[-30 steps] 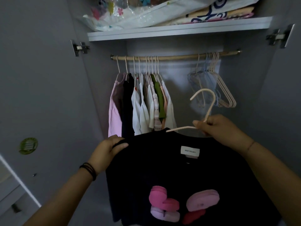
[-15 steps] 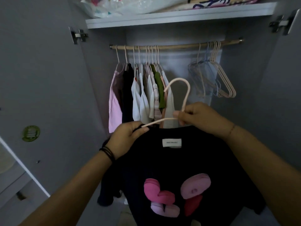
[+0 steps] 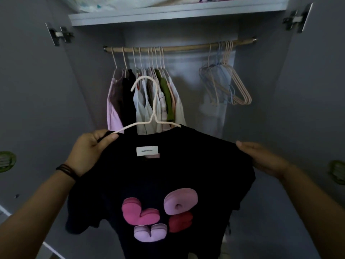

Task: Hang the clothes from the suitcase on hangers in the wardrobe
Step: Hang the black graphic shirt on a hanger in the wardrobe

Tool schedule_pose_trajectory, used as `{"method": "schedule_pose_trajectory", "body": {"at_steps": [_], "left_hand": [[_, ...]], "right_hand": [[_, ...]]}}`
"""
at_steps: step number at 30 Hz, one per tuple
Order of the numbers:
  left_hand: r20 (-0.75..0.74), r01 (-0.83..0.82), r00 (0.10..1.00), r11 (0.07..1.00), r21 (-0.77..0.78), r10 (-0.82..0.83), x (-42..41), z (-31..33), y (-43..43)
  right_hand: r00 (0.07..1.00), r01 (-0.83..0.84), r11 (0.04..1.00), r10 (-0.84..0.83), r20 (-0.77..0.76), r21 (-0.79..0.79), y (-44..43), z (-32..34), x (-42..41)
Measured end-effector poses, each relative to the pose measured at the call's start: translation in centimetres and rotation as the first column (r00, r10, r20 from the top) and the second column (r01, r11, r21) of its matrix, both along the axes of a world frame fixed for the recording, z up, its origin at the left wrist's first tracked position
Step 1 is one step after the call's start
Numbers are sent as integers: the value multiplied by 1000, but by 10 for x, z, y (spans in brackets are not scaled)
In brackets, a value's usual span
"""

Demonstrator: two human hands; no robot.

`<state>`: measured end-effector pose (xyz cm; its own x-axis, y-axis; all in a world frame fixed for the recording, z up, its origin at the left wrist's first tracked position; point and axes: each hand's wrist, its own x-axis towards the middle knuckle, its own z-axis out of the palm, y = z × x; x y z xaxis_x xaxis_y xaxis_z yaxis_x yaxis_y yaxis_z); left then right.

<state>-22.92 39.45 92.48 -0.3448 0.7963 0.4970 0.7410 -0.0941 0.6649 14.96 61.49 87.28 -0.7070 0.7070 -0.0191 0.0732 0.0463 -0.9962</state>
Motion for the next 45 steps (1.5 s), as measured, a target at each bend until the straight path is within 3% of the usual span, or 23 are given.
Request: {"method": "schedule_pose_trajectory", "body": {"at_steps": [4, 9, 14, 17, 20, 22, 24, 26, 30, 32, 37, 43, 45], "left_hand": [[-139, -13, 990, 1000, -11, 11, -3, 1, -7], [-298, -86, 953, 994, -64, 63, -15, -9, -15], [-432, -207, 887, 977, -54, 164, -18, -22, -16], [-329, -282, 907, 959, -14, 262, -15, -27, -10], [-184, -256, 950, 967, 12, 254, -7, -27, -1], [-140, -201, 970, 979, 13, 201, 0, -24, 6], [-144, -165, 976, 986, 16, 166, 8, -21, 15], [-180, -129, 975, 992, 15, 129, 16, -17, 24], [-208, -53, 977, 999, 11, 54, 29, -11, 36], [-210, -18, 978, 1000, -8, 16, 34, -9, 38], [-224, 35, 974, 999, 5, -33, 43, -4, 41], [-248, 91, 964, 996, -25, -95, 58, 3, 50], [-211, 109, 972, 994, -11, -109, 60, 1, 50]], "right_hand": [[997, 78, 992, -80, -12, -97, 0, 4, -7], [983, 62, 977, -95, 159, 202, 4, 18, -13], [951, 223, 971, -197, -239, 86, 1, 24, -22], [928, 235, 960, -176, -327, 152, -4, 22, -14], [986, 168, 908, -144, -89, 383, -2, 22, 4], [976, 133, 789, -210, 59, 600, 4, 27, 10], [966, 172, 677, -259, 14, 715, 4, 36, 1], [981, 132, 638, -192, -8, 759, -2, 42, -21], [986, -14, 563, -129, 105, 826, -15, 41, -69], [991, -8, 591, -104, 86, 806, -18, 35, -76], [976, 77, 549, -214, 51, 833, -22, 31, -77], [955, 77, 357, -293, 34, 931, -30, 48, -82], [961, 58, 336, -272, 39, 940, -32, 52, -83]]}}
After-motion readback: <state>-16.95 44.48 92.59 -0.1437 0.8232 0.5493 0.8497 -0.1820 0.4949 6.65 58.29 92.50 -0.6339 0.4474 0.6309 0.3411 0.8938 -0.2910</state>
